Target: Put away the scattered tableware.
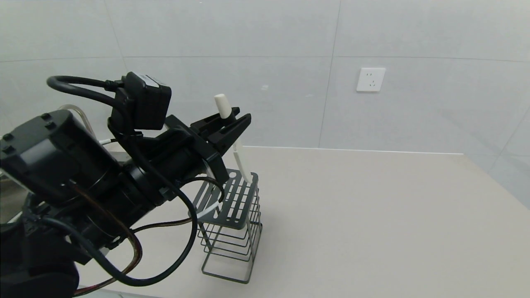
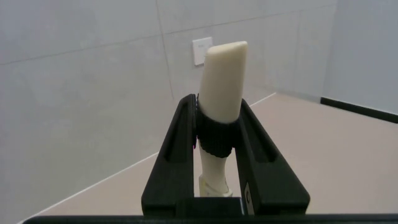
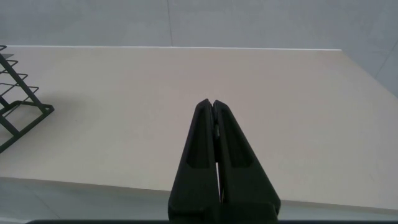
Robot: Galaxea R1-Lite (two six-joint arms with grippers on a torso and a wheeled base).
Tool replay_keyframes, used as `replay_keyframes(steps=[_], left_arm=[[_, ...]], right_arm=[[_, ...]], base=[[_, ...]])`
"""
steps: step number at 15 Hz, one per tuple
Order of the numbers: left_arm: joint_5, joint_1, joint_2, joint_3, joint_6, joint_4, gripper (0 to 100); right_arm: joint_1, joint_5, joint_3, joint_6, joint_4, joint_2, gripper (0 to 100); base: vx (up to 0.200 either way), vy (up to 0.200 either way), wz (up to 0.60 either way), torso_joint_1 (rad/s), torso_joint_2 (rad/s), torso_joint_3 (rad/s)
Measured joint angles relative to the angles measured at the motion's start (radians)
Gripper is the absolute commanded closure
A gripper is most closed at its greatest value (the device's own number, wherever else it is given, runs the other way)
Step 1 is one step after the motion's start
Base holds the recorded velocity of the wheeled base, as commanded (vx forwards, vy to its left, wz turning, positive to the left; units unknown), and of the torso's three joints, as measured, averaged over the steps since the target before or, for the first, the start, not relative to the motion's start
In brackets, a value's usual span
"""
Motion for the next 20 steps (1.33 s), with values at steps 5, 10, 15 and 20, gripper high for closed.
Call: replay_keyframes(steps=[5,10,15,20], left_arm=[[-0.013,0.037,0.031,0.000,0.023,-0.005,100],[-0.016,0.040,0.045,0.001,0.033,-0.006,100],[-0.031,0.027,0.063,0.001,0.047,-0.007,100],[-0.031,0.033,0.074,0.000,0.046,-0.009,100]], right_arm=[[0.000,0.000,0.000,0.001,0.000,0.000,100],[0.000,-0.001,0.000,0.001,0.000,0.000,100],[0.000,-0.001,0.000,0.001,0.000,0.000,100],[0.000,-0.001,0.000,0.000,0.000,0.001,0]], base=[[0.000,0.000,0.00,0.000,0.00,0.000],[0.000,0.000,0.00,0.000,0.00,0.000],[0.000,0.000,0.00,0.000,0.00,0.000],[0.000,0.000,0.00,0.000,0.00,0.000]])
